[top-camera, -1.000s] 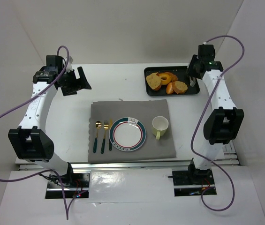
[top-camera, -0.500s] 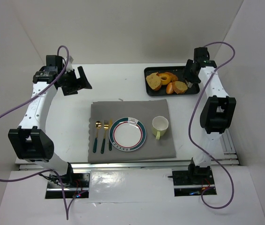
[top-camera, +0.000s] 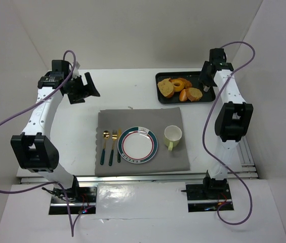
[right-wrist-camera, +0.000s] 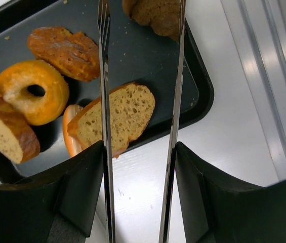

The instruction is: Place the bread

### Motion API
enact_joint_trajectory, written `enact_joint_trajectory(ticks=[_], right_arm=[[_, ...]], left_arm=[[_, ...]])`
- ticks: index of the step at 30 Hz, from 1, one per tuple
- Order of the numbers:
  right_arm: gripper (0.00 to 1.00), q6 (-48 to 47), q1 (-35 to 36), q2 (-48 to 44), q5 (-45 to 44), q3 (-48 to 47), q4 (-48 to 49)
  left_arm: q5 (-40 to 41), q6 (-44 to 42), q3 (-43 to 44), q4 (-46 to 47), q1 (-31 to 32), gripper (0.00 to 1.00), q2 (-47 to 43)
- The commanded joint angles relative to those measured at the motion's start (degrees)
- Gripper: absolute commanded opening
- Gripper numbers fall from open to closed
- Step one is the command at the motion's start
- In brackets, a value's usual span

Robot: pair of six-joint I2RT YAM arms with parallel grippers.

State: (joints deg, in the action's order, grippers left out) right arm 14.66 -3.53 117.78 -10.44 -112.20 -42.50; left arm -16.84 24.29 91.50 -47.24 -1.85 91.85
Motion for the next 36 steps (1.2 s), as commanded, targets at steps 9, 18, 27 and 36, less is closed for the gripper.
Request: enact_joint_trajectory(ticks=[9, 18, 27, 36], right_arm=[[0.63, -1.38, 0.19, 8.16, -1.08, -6.97, 0.58], [0.64, -1.38, 0.72, 10.10, -2.22, -8.29, 1.10], [0.46, -1.38, 0.72, 7.03, -0.03, -7.77, 1.10], [0.41, -0.33, 0.72, -2.72, 5.07, -3.47, 0.49]], left_arm=[[-1.09, 1.19, -1.24, 2.33, -0.35, 0.99, -0.10], [-0.56, 1.19, -1.94, 2.86, -0.35, 0.99, -0.10], [-0.56, 0.67, -1.94, 2.86, -0.35, 0.99, -0.10], [-0.56, 0.14, -0.89, 2.86, -0.35, 0.99, -0.62]])
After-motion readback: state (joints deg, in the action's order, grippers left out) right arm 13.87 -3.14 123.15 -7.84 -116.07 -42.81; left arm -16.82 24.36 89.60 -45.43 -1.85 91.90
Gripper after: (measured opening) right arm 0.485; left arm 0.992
